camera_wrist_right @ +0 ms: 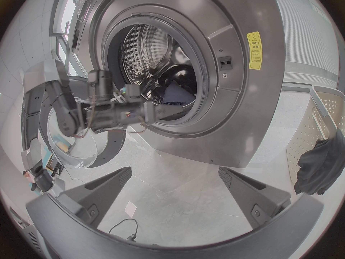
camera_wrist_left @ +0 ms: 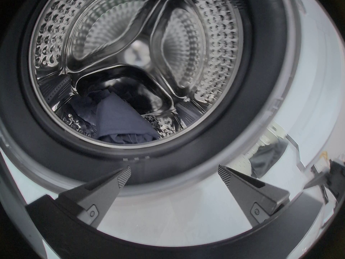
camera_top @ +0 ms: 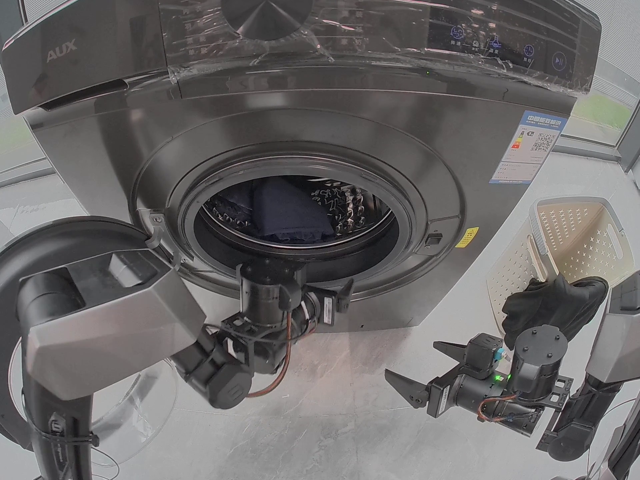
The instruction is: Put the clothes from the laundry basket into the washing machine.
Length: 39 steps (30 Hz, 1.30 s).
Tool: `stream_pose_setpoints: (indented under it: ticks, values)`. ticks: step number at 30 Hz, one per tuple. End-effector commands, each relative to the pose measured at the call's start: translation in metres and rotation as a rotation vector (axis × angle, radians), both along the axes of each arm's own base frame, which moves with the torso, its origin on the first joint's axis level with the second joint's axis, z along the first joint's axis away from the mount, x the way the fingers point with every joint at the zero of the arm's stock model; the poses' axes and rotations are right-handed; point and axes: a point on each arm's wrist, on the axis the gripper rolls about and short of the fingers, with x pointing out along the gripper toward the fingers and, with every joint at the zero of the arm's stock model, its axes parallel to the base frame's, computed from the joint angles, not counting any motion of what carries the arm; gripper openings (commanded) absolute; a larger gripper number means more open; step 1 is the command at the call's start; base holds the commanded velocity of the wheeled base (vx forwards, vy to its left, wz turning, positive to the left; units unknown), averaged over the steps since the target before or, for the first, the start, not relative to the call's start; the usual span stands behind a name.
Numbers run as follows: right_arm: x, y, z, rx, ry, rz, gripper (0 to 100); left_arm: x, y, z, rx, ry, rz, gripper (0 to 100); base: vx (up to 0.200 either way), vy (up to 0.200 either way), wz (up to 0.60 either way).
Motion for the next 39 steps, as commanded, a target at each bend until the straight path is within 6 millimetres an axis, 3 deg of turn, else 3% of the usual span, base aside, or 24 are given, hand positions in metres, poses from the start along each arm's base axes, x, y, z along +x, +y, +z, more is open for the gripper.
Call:
stream_pose_setpoints:
  ticks: [1,6,10,12,20,32,39]
  values:
    - [-0.017,-0.015,0.019,0.04,-0.032,-0.005,100,-0.089,0.018,0.038,0.016,-0.031,-0.142,100,0.0,0.0,0.0]
    - [-0.034,-0.031,0.032,0.084,-0.052,-0.06,100,-0.116,0.022,0.049,0.003,-0.037,-0.191,100,0.0,0.0,0.0]
    - [-0.04,-0.039,0.035,0.088,-0.058,-0.069,100,-0.123,0.024,0.052,-0.007,-0.033,-0.204,100,0.0,0.0,0.0]
    - [-0.045,-0.044,0.048,0.128,-0.104,-0.079,100,-0.143,0.033,0.048,0.004,-0.002,-0.235,100,0.0,0.0,0.0]
    - [-0.048,-0.048,0.055,0.147,-0.137,-0.121,100,-0.162,0.049,0.043,-0.009,-0.031,-0.243,100,-0.125,0.0,0.0]
    - [-0.061,-0.068,0.065,0.13,-0.132,-0.269,100,-0.202,0.103,0.06,-0.036,-0.067,-0.221,100,-0.2,0.0,0.0]
    - [-0.094,-0.102,0.071,0.096,-0.1,-0.354,100,-0.218,0.133,0.063,-0.036,-0.093,-0.176,100,-0.2,0.0,0.0]
